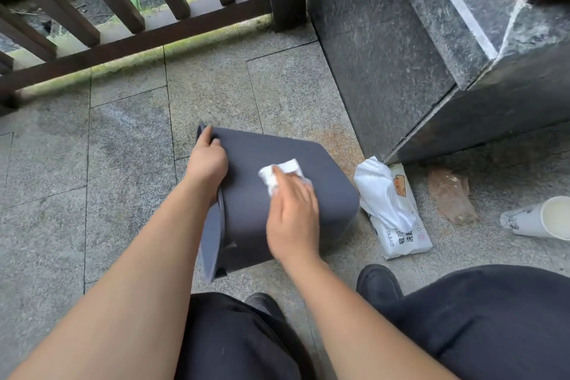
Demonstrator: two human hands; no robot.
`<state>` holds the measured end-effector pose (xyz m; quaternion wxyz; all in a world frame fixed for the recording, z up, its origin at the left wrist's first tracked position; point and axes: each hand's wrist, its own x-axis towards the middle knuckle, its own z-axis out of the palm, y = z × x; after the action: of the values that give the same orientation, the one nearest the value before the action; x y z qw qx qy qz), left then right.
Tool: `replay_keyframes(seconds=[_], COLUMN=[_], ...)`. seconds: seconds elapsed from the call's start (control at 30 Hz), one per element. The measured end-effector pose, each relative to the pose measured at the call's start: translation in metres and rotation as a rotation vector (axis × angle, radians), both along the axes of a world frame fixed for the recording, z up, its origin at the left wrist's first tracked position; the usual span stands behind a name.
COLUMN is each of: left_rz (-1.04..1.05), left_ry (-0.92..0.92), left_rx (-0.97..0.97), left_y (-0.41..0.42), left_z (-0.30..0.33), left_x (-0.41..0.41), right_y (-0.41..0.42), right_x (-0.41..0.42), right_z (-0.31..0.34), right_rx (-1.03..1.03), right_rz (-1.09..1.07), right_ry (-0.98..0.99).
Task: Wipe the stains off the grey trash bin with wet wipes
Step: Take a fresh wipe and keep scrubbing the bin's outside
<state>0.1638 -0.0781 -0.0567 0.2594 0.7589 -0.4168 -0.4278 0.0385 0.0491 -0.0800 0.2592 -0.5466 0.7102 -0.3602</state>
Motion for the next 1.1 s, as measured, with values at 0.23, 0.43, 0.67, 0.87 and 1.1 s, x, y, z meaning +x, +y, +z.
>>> replay_keyframes(seconds=[0.23,0.43,0.67,0.87,1.1], left_rz=[-0.029,-0.142,-0.238,-0.238,-0.279], left_ry=[-0.017,0.063,0.209,0.061,0.001], left_rx=[-0.008,-0.020,0.037,-0.020,-0.034], left_y=[0.008,0.029,0.032,0.007,-0.015], left_z=[0.008,0.022,0.029,0.017,0.004], left_x=[-0.010,-0.015,-0.020,-0.015,-0.033], right_y=[0.008,-0.018,-0.079,-0.097,-0.108], right_x=[-0.029,-0.060,-0.114,-0.133,-0.140], right_z=[-0.005,0.035,0.120,0.139,0.133], right_rx=[0.360,0.716,0.592,0.447,0.563], right_rz=[-0.265,0.068,0.175,0.262,0.129], right_ry=[-0.198,-0.084,-0.187,-0.031,-0.581])
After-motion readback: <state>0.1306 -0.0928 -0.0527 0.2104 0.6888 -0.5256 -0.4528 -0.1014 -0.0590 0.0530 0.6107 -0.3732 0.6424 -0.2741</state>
